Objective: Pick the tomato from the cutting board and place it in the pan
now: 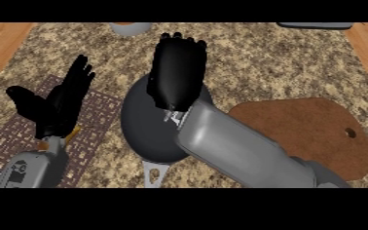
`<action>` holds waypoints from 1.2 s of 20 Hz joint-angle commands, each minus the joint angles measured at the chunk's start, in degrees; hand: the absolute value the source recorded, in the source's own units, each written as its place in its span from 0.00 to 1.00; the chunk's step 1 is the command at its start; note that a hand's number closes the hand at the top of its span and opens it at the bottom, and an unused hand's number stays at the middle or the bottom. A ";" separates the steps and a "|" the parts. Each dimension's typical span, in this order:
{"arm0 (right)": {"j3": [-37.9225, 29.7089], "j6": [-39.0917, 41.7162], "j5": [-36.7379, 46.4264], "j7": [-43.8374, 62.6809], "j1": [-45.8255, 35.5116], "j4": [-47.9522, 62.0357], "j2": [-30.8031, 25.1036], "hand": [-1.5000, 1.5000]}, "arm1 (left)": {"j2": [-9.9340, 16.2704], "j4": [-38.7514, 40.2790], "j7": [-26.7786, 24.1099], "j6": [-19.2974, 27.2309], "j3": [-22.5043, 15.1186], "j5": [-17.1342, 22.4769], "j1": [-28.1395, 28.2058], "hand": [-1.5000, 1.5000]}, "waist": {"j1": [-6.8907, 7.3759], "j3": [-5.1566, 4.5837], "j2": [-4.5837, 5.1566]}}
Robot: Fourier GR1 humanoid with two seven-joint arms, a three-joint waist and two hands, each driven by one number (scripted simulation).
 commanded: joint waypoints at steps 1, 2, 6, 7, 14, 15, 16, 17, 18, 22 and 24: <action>2.92 -4.26 -0.48 14.29 0.58 1.49 0.89 1.00 | -0.68 1.03 -1.82 -0.83 0.04 0.01 0.34 0.50 | -0.42 0.08 0.69; 4.73 -5.15 -1.45 14.37 2.22 0.98 0.89 1.00 | -0.33 -1.47 -0.14 -0.51 -0.44 -0.14 1.58 0.50 | -0.04 0.12 0.56; 5.41 -12.35 -2.73 9.70 4.54 4.87 0.89 1.00 | -0.74 0.41 -1.36 -0.01 0.51 -0.69 -0.02 0.50 | 0.02 0.14 0.95; 7.23 -13.36 -2.97 11.02 5.93 5.25 0.89 1.00 | 0.40 0.72 0.55 -1.56 1.16 0.74 -1.45 0.50 | 0.43 0.14 1.03; 1.66 -16.40 -6.74 6.27 10.10 11.23 0.90 1.00 | 0.31 -0.34 0.86 -1.36 1.35 0.30 -1.42 0.50 | -0.13 0.20 0.92; -0.28 -19.75 -6.07 8.09 12.09 11.55 0.90 1.00 | -1.06 1.68 -0.10 0.20 0.72 -1.04 -2.96 0.50 | -0.71 0.23 1.30; -1.43 -19.81 -6.23 7.42 13.31 12.26 0.90 0.00 | -0.29 1.25 -0.37 -0.08 1.59 -0.75 -1.58 0.50 | -0.77 0.22 1.07; -1.07 -20.28 -8.32 7.60 14.84 12.05 0.90 0.00 | 0.62 1.89 0.39 -1.14 1.90 -0.30 -2.25 0.50 | -0.40 0.22 1.18; -0.36 -22.58 -8.70 6.52 17.26 11.83 0.90 0.00 | -1.44 0.39 -1.79 -0.89 0.90 -0.11 0.38 0.50 | -0.14 0.21 0.99; 0.66 -26.49 -14.75 2.92 15.59 14.19 0.90 0.00 | 1.53 1.50 -0.42 -3.62 3.37 1.50 -2.29 0.50 | 0.53 0.19 1.18; 1.09 -31.99 -13.09 0.08 15.74 15.80 0.90 0.00 | -0.63 1.06 0.78 -1.32 1.60 -0.02 -2.16 0.50 | -0.08 0.21 1.10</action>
